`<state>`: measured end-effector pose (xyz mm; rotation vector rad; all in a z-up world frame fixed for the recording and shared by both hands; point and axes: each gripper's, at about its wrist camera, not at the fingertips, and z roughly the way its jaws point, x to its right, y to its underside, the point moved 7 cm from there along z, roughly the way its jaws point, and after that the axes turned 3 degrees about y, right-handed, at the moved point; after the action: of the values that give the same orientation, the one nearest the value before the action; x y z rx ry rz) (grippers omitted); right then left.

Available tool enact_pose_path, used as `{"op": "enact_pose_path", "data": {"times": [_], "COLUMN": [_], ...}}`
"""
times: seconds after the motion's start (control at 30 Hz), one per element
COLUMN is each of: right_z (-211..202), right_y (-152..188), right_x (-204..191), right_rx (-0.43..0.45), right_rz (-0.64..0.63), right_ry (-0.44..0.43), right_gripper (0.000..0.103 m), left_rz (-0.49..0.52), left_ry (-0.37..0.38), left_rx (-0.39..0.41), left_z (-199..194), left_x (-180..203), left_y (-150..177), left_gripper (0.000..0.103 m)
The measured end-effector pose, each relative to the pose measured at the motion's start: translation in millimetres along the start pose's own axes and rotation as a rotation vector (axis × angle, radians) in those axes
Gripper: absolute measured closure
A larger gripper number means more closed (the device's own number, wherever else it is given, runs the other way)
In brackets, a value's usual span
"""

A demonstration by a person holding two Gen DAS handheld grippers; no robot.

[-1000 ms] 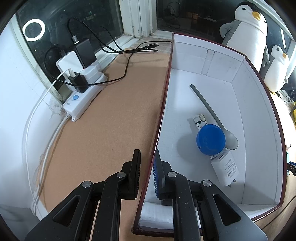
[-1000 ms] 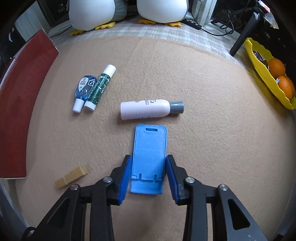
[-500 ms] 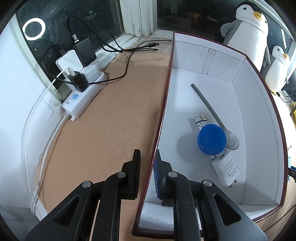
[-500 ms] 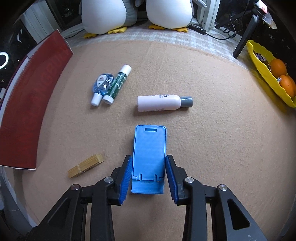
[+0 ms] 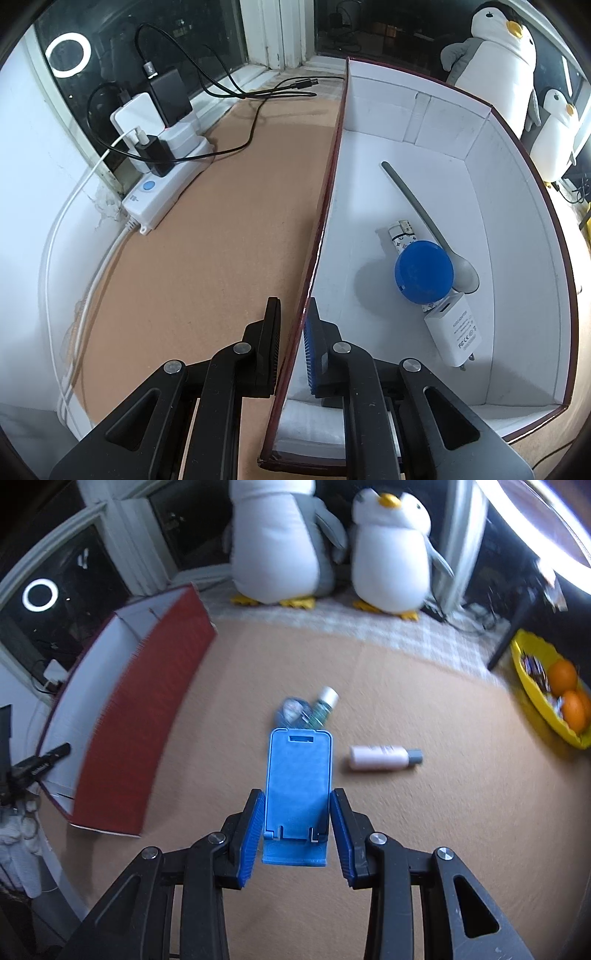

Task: Organize rigid objects
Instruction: 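Carry the blue phone stand with the right tool into the box and release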

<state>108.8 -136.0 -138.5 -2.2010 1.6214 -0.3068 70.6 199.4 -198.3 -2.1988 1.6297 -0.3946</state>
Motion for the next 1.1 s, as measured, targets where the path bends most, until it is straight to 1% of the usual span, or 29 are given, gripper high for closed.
{"op": "enact_pose_path", "data": {"times": [0.17,0.37,0.63,0.83,1.1], "right_z": [-13,-13,13,41,78], "right_y": [-33,-69,-97,-103,-111], "right_x": [-43,-96,-164,-192,-206], "right_rx": [0.05,0.087,0.064,0.029,-0.021], "right_rz": [-0.08,-0.172,-0.283,-0.344,-0.367], "right_ry": [-0.05,-0.101,-0.146,-0.128,-0.098], "right_gripper": [0.07,0.07,0.07,0.07,0.07], "left_rz": [-0.003,-0.012,-0.022,-0.027,-0.027], "left_ry": [0.003,0.015,0.027,0.031,0.034], "left_rx": [0.002,0.006,0.01,0.011,0.011], "left_z": [0,0,0,1,1], "left_x": [1,0,-1,-1,0], "left_y": [0,0,-1,-1,-1], "left_gripper": [0.093,0.093,0.094,0.094,0.094]}}
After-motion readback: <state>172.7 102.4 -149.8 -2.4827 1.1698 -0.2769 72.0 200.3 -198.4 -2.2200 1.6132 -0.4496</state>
